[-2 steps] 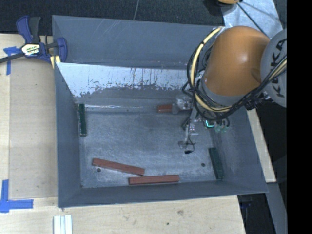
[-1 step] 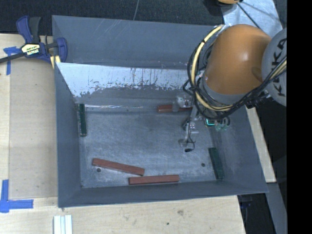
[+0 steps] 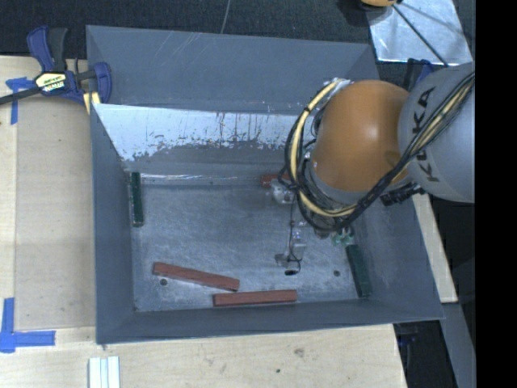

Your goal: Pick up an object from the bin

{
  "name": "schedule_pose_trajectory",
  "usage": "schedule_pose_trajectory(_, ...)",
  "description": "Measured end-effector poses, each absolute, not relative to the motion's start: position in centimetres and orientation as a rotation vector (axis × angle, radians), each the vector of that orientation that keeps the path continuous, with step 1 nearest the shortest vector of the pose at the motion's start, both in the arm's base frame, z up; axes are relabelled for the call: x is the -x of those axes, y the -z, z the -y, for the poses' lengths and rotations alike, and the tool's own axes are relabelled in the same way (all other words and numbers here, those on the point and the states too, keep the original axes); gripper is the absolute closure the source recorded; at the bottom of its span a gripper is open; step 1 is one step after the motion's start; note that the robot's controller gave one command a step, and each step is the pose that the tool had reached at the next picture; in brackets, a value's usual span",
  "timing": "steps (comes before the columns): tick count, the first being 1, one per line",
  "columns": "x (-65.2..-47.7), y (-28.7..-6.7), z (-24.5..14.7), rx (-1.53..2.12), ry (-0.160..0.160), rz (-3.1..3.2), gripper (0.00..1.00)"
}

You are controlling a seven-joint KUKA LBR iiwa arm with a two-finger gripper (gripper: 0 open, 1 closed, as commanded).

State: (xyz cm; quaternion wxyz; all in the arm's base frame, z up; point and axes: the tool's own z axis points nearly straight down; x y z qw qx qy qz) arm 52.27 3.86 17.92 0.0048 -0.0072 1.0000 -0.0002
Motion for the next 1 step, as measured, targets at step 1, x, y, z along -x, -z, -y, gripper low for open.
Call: schedule_pose_trajectory(1, -51.88, -11.93, -4.79, 0.117, -0.001, -3.132, 0.0)
